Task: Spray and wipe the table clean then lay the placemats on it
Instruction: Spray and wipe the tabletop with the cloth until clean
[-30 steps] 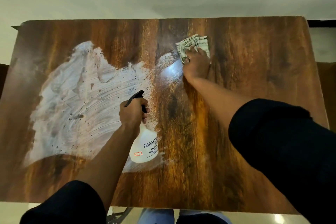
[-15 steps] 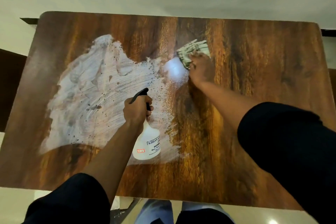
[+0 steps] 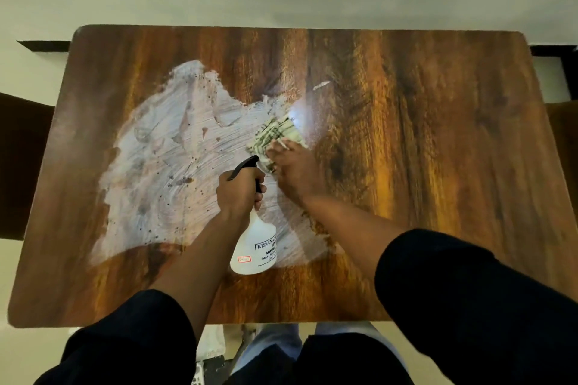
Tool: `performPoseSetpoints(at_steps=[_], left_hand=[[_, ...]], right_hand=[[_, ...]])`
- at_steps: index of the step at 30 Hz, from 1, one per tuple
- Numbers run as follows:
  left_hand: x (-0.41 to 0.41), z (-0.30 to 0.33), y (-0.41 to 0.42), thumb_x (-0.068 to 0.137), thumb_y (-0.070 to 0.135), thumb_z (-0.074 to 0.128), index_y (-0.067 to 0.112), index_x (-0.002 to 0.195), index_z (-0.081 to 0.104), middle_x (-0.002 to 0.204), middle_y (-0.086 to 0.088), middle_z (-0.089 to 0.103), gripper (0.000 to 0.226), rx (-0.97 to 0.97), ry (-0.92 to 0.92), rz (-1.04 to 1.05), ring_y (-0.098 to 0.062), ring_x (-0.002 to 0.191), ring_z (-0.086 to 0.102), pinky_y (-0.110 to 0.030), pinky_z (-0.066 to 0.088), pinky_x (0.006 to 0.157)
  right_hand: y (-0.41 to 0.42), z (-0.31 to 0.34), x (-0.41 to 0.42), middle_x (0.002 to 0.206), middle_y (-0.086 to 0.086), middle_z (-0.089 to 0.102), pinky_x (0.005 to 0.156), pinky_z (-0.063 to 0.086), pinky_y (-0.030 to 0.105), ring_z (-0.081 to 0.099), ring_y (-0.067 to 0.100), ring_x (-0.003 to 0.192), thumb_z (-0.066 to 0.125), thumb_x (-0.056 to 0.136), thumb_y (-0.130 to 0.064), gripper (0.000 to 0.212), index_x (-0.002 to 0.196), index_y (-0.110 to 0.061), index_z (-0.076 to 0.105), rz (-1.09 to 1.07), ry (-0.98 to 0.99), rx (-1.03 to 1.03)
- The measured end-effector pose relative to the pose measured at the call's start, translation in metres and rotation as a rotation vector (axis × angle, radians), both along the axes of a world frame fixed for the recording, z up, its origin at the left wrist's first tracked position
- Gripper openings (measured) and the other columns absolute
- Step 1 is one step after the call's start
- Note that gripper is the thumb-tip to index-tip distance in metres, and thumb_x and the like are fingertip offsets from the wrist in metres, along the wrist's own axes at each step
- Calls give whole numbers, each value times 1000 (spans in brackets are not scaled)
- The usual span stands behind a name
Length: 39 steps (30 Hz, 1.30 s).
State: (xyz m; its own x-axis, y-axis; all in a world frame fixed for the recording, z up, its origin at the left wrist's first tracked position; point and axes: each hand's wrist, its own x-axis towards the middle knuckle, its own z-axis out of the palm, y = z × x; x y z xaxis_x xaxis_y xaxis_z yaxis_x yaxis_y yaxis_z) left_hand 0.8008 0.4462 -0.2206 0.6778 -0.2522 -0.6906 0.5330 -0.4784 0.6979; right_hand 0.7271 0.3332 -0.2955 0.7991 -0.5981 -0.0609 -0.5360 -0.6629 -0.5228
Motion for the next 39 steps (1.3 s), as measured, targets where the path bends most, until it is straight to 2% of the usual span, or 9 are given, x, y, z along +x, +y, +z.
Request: performPoseSetpoints(at_steps=[3,7,14,17,19,22,26,32,39], left_hand=[[1,2,7,83,4,67,7,100,79,60,-15,62,21,-2,9,-15,-23,48,42,-29,37,45],[2,2,18,85,5,66,37,108,74,62,-13,63,40,-44,22,-40,-20,47,43,-29,38,46],[0,-3,36,84,5,65,28,129,75,65,-15,64,52,-48,27,-62,-21,49,44,-30,39,48],[-6,-1,39,85,5,65,35,125,75,65,-14,64,51,-62,46,-77,-21,50,44,-31,39,49],[-10,3,40,85,5,65,36,105,76,65,-15,63,38,-49,54,-78,-21,51,43,-31,39,49],[-16,8,40,81,6,67,22,79,75,63,-16,64,18,0,57,-95,-23,51,44,-31,39,49],[-23,9,46,80,8,69,5,76,74,63,-16,66,7,16,73,-127,-24,50,45,-30,39,47],[-26,5,61,84,6,68,32,75,72,64,-16,64,28,-29,69,-144,-22,48,45,-31,40,49],[-31,-1,71,86,5,67,34,78,71,66,-15,64,30,-21,60,-189,-20,48,46,-32,40,50]], right_hand=[[0,0,-9,146,-4,57,117,40,40,47,22,141,64,92,-7,48,135,-28,64,18,-9,29],[-30,11,-25,147,-2,56,119,30,35,47,23,140,63,95,-7,45,135,-28,63,-267,4,24],[-40,14,-44,156,-4,46,122,27,30,34,18,149,63,96,-4,49,140,-25,60,-656,27,165],[6,15,-39,158,6,42,120,20,29,34,26,149,61,95,0,50,136,-27,62,-579,7,184],[42,15,-43,155,9,45,120,22,35,39,29,146,59,98,-5,42,133,-29,65,-450,1,155],[77,20,-60,144,7,58,116,40,49,49,33,139,73,89,-7,43,129,-20,69,-189,7,46],[57,14,-83,147,-8,54,114,43,47,45,22,143,69,93,-17,44,135,-28,64,42,68,16],[-6,1,-112,151,-4,51,123,26,33,40,22,145,65,96,-12,45,138,-28,60,-433,91,82],[22,6,-107,150,-1,51,123,24,32,38,24,146,64,96,-7,45,138,-24,61,-551,70,123]])
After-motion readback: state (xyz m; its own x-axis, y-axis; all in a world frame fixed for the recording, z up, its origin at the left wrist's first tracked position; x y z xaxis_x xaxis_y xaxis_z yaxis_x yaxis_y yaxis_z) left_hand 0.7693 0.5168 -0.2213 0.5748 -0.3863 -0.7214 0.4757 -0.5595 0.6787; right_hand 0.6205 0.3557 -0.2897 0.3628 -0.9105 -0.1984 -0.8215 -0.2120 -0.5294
